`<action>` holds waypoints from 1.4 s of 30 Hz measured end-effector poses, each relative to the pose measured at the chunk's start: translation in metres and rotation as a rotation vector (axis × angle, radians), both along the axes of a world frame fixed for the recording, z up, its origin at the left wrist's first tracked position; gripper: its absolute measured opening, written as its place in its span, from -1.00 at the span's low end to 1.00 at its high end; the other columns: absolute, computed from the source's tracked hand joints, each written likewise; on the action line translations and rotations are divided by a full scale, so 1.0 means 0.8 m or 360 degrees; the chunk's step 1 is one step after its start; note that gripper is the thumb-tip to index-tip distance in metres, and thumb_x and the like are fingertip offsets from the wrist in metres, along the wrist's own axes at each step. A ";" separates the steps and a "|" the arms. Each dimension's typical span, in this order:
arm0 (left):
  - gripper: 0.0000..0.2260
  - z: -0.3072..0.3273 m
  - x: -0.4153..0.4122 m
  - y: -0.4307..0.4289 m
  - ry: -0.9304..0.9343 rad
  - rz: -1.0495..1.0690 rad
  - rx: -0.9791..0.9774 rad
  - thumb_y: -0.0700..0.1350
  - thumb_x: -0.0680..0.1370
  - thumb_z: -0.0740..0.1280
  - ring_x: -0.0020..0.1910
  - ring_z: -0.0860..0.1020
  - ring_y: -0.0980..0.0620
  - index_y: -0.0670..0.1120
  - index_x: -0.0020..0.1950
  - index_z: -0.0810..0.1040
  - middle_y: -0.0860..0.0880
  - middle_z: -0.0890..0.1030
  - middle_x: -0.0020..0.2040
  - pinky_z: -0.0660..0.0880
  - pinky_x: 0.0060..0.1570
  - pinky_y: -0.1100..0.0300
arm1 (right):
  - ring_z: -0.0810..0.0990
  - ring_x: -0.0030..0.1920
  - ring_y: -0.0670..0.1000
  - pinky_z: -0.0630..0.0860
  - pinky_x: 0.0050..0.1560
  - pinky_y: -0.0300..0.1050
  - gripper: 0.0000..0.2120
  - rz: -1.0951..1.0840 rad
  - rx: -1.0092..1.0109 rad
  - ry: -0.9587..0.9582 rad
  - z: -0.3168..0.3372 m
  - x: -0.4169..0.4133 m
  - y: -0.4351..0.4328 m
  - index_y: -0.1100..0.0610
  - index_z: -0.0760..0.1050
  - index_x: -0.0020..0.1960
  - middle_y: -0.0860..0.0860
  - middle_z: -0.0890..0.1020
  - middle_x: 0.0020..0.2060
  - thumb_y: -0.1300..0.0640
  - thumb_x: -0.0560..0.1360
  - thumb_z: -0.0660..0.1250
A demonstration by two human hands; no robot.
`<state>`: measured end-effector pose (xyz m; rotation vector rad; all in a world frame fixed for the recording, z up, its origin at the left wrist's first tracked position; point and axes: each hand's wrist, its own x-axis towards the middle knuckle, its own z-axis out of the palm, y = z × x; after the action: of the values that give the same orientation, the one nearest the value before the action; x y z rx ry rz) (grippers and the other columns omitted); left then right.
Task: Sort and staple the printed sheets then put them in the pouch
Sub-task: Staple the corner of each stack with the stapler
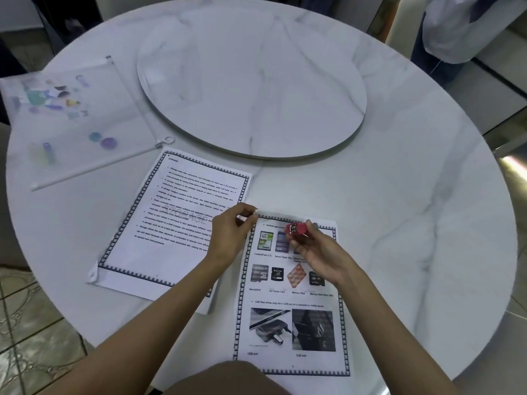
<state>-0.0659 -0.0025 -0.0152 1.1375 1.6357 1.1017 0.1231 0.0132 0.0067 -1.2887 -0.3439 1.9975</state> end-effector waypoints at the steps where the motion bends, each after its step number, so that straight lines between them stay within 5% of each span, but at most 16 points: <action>1: -0.97 0.000 0.000 0.000 0.0006 -0.0003 0.0004 -0.14 0.50 0.36 -0.32 0.51 -0.01 -0.04 -0.08 0.57 0.04 0.59 -0.19 0.57 -0.16 0.08 | 0.67 -0.28 0.00 0.58 -0.29 -0.27 -0.62 0.0022 0.0020 0.0012 0.001 -0.002 0.002 0.29 0.49 -0.02 0.15 0.67 -0.21 0.07 0.28 0.43; 4: -0.97 0.002 0.000 -0.002 0.0004 0.0001 0.0018 -0.13 0.50 0.36 -0.34 0.50 0.03 -0.05 -0.08 0.58 0.07 0.59 -0.21 0.56 -0.18 0.13 | 0.68 -0.22 -0.01 0.60 -0.23 -0.26 -0.33 0.0079 0.0154 0.0071 0.008 -0.003 0.008 0.31 0.53 -0.05 0.13 0.69 -0.21 0.04 -0.05 0.65; 6: -0.99 0.005 0.001 -0.003 -0.0010 -0.0008 0.0028 -0.13 0.50 0.37 -0.33 0.52 0.07 -0.04 -0.10 0.58 0.05 0.60 -0.20 0.56 -0.20 0.19 | 0.68 -0.11 0.00 0.60 -0.16 -0.26 -0.26 0.0107 0.0283 -0.0015 0.014 -0.006 0.012 0.31 0.50 0.03 0.13 0.68 -0.11 0.01 -0.03 0.65; 10: -0.97 0.009 0.005 -0.006 -0.0010 -0.0027 0.0057 -0.12 0.50 0.36 -0.28 0.55 0.12 -0.06 -0.09 0.58 0.11 0.60 -0.19 0.53 -0.20 0.25 | 0.62 0.00 -0.02 0.57 -0.07 -0.23 -0.70 0.0362 0.0852 -0.0963 0.026 -0.016 0.020 0.09 0.45 0.05 0.00 0.65 -0.04 0.14 0.37 0.45; 15: -0.93 0.014 0.010 -0.008 0.0043 -0.0056 0.0138 -0.14 0.50 0.36 -0.28 0.54 0.20 -0.10 -0.05 0.59 0.09 0.59 -0.17 0.48 -0.26 0.41 | 0.57 -0.09 -0.26 0.47 -0.10 -0.45 -0.71 0.0760 0.1284 -0.1265 0.037 -0.025 0.022 0.09 0.43 0.07 -0.12 0.61 -0.03 0.27 0.41 0.41; 21: -0.93 0.017 0.011 -0.010 0.0079 -0.0091 0.0184 -0.16 0.50 0.36 -0.29 0.54 0.31 -0.10 -0.04 0.61 0.09 0.60 -0.17 0.43 -0.25 0.47 | 0.56 -0.06 -0.29 0.39 -0.04 -0.52 -0.65 0.1000 0.1387 -0.1303 0.035 -0.032 0.021 0.13 0.43 0.12 -0.16 0.59 -0.04 0.28 0.38 0.42; 27: -0.93 0.019 0.014 -0.015 0.0098 -0.0081 0.0248 -0.20 0.50 0.35 -0.23 0.55 0.20 -0.12 -0.04 0.59 0.03 0.59 -0.11 0.44 -0.22 0.45 | 0.58 0.05 -0.12 0.41 0.17 -0.25 -0.60 0.1130 0.1408 -0.1354 0.036 -0.033 0.025 -0.01 0.40 0.12 -0.03 0.63 -0.04 0.20 0.36 0.46; 34: -0.93 0.019 0.017 -0.015 0.0114 -0.0060 0.0285 -0.20 0.50 0.35 -0.23 0.54 0.22 -0.13 -0.04 0.60 0.03 0.57 -0.13 0.44 -0.22 0.45 | 0.60 0.00 -0.12 0.48 0.10 -0.29 -0.58 0.1151 0.1365 -0.1325 0.041 -0.033 0.028 -0.02 0.44 0.07 -0.13 0.58 0.01 0.23 0.31 0.50; 42: -0.92 0.019 0.018 -0.015 0.0069 -0.0018 0.0271 -0.14 0.50 0.36 -0.19 0.55 0.29 -0.04 -0.03 0.60 0.11 0.59 -0.12 0.44 -0.23 0.47 | 0.59 -0.12 -0.29 0.42 -0.09 -0.51 -0.71 0.1040 0.1401 -0.1363 0.037 -0.033 0.025 0.08 0.49 0.00 -0.15 0.64 -0.19 0.24 0.33 0.48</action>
<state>-0.0518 -0.0145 -0.0004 1.2862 1.5901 1.2359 0.0967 0.0330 0.0364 -1.4108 -1.9910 1.2692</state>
